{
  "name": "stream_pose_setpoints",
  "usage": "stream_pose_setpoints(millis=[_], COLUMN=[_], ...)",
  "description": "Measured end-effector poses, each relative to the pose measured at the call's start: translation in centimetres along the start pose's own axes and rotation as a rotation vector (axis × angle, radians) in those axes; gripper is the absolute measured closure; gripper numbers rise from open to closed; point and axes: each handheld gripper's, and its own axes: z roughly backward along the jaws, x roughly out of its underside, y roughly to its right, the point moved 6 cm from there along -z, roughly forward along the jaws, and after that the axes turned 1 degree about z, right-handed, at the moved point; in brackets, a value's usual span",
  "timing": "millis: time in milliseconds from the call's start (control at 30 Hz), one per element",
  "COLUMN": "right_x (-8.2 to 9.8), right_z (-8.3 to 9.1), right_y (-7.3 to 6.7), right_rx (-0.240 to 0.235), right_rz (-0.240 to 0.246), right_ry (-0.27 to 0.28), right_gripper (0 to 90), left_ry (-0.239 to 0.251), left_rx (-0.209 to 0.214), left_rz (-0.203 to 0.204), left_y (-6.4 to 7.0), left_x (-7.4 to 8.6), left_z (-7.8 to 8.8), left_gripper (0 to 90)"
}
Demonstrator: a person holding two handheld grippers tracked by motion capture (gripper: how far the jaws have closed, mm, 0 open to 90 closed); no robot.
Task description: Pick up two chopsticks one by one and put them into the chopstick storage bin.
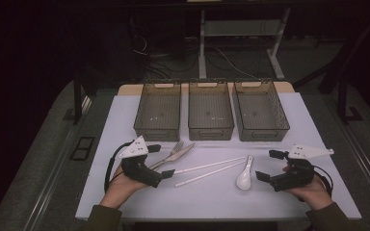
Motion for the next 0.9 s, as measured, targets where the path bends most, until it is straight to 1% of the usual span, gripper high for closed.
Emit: stream_pose_setpoints(millis=[133, 233, 267, 333, 433, 467, 600, 633, 700, 833, 900], right_x=[0.1, 0.1, 0.1, 0.2, 0.2, 0.2, 0.2, 0.2, 0.2, 0.3, 0.3], right_z=[-0.1, -0.1, -0.1, -0.1, -0.1, -0.1, -0.2, -0.2, -0.2, -0.2, -0.2], right_y=[0.0, 0.0, 0.0, 0.1, 0.1, 0.1, 0.1, 0.2, 0.2, 0.2, 0.2], right_rx=[0.002, 0.002, 0.002, 0.005, 0.008, 0.008, 0.010, 0.011, 0.012, 0.014, 0.012], right_rz=[-0.002, -0.001, 0.000, 0.000, -0.006, -0.007, -0.008, -0.004, -0.001, -0.004, -0.009], right_ry=[-0.005, -0.010, -0.012, -0.015, -0.015, -0.015, -0.018, -0.016, -0.018, -0.020, -0.021], right_gripper=[0.6, 0.6, 0.6, 0.6, 0.6, 0.6, 0.6, 0.6, 0.6, 0.6, 0.6], left_ry=[-0.009, -0.016, -0.016, -0.019, -0.018, -0.020, -0.039, -0.039, -0.051, -0.072, -0.089], left_rx=[0.012, 0.023, 0.023, 0.045, 0.053, 0.065, 0.092, 0.092, 0.094, 0.108, 0.108], left_rz=[-0.003, -0.008, -0.008, -0.012, -0.016, -0.017, -0.021, -0.021, -0.027, -0.031, -0.039], left_y=[0.1, 0.1, 0.1, 0.0, 0.0, 0.0, 0.2, 0.2, 0.2, 0.2, 0.2], left_x=[-0.3, -0.5, -0.5, -0.8, -1.1, -1.3, -1.7, -1.7, -1.9, -2.4, -2.6], left_z=[-0.6, -1.0, -1.0, -1.3, -1.6, -1.9, -2.7, -2.7, -3.4, -4.3, -4.8], left_gripper=[2.7, 6.2, 8.6, 13.4, 15.8, 17.4, 24.8, 26.7, 30.7, 38.1, 41.6])
